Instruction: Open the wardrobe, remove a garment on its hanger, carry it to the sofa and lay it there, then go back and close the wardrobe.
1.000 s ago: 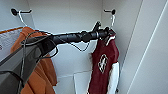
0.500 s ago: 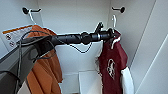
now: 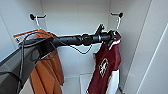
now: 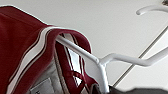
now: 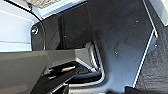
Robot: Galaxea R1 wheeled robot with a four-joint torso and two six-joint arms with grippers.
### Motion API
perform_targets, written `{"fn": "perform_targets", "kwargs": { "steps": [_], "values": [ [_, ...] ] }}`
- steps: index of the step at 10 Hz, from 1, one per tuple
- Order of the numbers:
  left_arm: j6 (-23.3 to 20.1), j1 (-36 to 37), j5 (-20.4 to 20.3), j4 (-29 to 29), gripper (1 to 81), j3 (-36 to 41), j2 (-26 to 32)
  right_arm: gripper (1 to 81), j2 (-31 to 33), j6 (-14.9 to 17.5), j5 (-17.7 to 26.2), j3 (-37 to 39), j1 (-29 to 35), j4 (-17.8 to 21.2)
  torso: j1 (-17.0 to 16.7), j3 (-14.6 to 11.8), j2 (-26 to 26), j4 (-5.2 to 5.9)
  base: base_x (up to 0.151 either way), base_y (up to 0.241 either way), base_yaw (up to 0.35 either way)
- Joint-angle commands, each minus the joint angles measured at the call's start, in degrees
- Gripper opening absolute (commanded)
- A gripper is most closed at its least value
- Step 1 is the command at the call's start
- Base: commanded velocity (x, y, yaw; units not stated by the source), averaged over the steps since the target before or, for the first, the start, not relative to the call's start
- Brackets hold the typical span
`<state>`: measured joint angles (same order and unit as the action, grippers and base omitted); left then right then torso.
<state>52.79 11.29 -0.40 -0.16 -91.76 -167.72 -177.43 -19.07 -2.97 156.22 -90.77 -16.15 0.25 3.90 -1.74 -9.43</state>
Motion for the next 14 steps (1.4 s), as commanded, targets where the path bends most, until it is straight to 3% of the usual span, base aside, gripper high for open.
{"fn": "perform_targets", "kwargs": {
  "steps": [1, 8, 14],
  "values": [
    [-1.19, 10.99, -5.57, 2.0, 1.0, 0.6, 0.54, 81.1, -0.23, 0.26, 3.15, -0.49, 1.86, -0.55, 0.02, 0.02, 0.0, 0.0, 0.0, 0.0, 0.0],
    [-1.46, 8.18, -7.42, 4.11, 1.0, 10.01, 1.5, 81.1, -0.23, 0.26, 3.06, -0.49, 1.86, -0.55, 0.02, -0.3, -0.02, 0.0, 0.0, 0.0, 0.0],
    [-1.46, 7.03, -8.91, 4.38, 1.0, 12.04, 3.35, 81.1, -0.23, 0.26, 3.06, -0.49, 1.77, -0.46, 0.0, -0.3, 0.0, 0.0, -0.098, 0.0, 0.0]
  ]
}}
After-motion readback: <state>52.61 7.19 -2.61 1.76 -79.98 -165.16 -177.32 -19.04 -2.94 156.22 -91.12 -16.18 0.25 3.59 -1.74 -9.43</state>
